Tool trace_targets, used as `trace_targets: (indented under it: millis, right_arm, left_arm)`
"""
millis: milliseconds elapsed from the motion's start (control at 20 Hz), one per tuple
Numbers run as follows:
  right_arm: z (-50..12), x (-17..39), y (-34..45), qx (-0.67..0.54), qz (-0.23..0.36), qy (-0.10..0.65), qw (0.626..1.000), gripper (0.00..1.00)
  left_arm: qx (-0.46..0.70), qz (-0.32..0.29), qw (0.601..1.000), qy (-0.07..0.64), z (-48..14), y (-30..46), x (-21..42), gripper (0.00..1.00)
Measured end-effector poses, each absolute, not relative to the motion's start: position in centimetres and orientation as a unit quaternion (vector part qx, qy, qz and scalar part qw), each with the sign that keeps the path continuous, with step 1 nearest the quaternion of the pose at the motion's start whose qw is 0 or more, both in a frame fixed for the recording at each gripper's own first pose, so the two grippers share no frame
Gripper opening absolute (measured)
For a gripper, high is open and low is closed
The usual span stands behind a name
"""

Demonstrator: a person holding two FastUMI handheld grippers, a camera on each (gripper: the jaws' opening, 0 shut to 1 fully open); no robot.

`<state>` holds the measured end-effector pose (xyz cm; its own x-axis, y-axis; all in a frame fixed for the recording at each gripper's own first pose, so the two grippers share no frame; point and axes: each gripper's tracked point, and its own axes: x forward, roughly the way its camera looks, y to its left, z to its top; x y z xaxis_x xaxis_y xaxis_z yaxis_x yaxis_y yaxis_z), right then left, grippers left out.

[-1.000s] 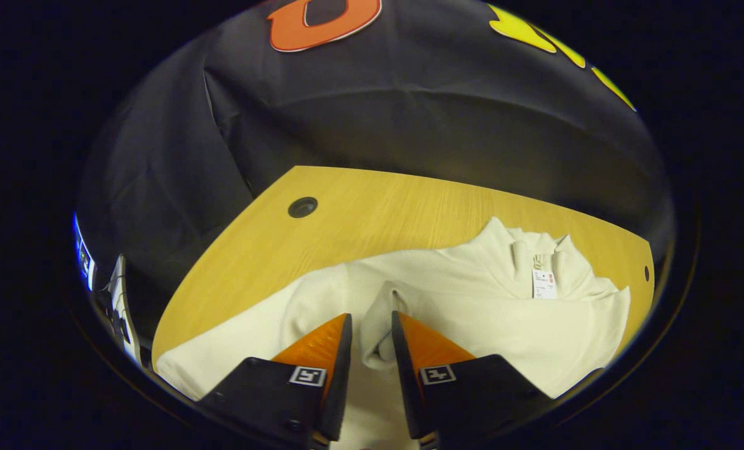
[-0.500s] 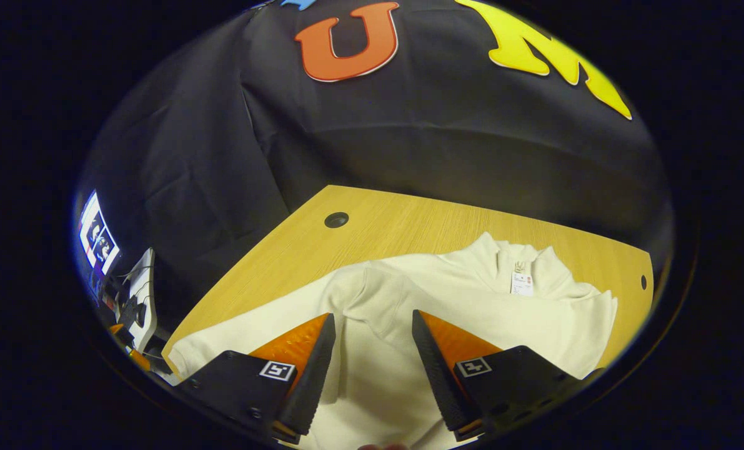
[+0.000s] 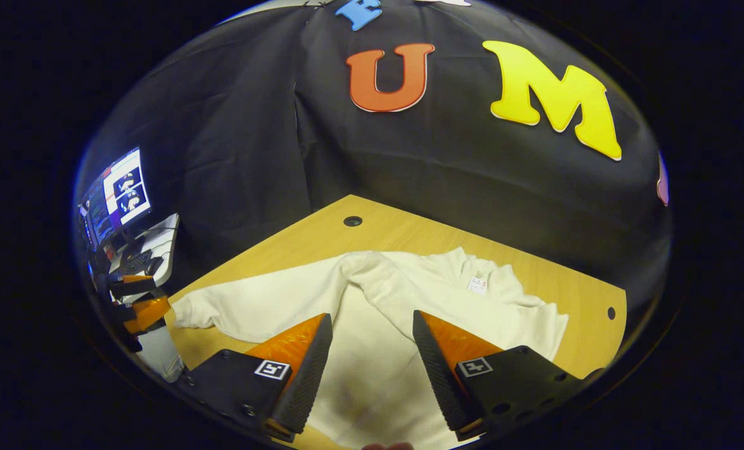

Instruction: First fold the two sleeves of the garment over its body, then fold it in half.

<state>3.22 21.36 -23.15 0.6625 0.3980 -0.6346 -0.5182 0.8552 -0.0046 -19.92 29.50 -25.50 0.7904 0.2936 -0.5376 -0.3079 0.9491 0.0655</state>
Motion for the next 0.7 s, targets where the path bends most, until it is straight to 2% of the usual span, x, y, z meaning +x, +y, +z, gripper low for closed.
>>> trace_targets:
  millis: [350, 700]
  right_arm:
    - [-23.0, -0.1, 17.5, -0.138, 0.258, 0.333, 0.896, 0.82]
    - [-23.4, -0.6, 15.3, -0.103, 0.231, 0.369, 0.894, 0.82]
  left_arm:
    - [0.007, 0.157, 0.932, 0.328, -30.0, 32.9, -22.8, 1.00]
    - [0.013, 0.140, 0.918, 0.371, -34.6, 37.0, -23.1, 1.00]
